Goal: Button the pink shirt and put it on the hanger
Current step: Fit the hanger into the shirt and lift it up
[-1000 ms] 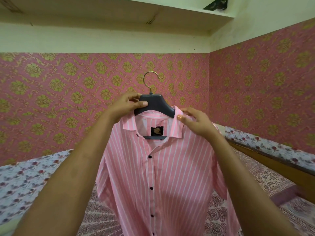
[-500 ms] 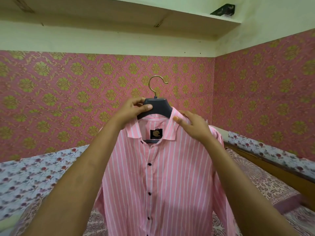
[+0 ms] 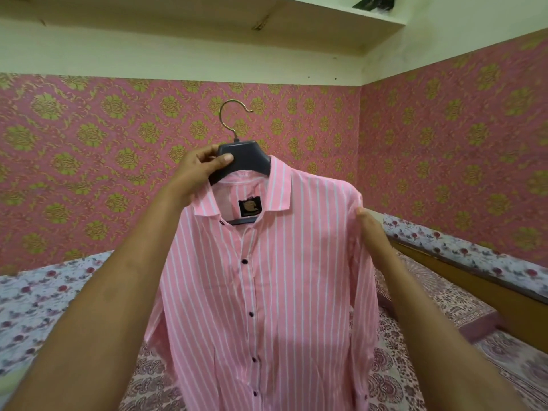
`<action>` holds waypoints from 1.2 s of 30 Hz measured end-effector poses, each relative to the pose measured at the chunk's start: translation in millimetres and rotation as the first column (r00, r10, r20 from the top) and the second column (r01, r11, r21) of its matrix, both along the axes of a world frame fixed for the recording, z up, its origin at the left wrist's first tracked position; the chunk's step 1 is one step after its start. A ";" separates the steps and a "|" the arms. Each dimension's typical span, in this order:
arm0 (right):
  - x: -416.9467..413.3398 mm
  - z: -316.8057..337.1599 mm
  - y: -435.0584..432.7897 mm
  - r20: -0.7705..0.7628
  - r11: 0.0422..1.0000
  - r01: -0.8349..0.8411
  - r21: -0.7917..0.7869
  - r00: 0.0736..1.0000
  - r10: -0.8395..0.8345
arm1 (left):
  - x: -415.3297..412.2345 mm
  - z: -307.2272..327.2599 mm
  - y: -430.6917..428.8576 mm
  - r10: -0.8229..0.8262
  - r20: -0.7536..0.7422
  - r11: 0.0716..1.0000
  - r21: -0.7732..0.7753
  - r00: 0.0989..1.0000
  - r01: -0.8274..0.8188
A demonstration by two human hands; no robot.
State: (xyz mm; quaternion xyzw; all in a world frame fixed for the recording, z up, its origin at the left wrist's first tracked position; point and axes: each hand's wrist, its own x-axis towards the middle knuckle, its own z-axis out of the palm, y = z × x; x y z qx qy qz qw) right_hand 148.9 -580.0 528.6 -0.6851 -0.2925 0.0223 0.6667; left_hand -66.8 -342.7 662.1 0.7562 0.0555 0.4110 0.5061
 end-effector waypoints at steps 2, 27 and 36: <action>1.9 -13.6 -2.3 -0.026 0.992 0.090 0.090 0.996 -0.088 | 2.3 -0.5 -0.4 -0.007 -0.010 1.000 0.004 1.000 0.007; -57.0 70.1 27.4 0.802 0.888 0.412 -0.205 0.590 -0.089 | 10.5 -21.4 -32.8 -0.052 -0.075 0.993 0.097 0.996 0.059; -34.4 98.9 5.3 0.845 0.864 0.494 -0.096 0.499 -0.191 | -29.4 -58.6 31.9 0.258 -0.462 0.965 0.157 0.849 -0.209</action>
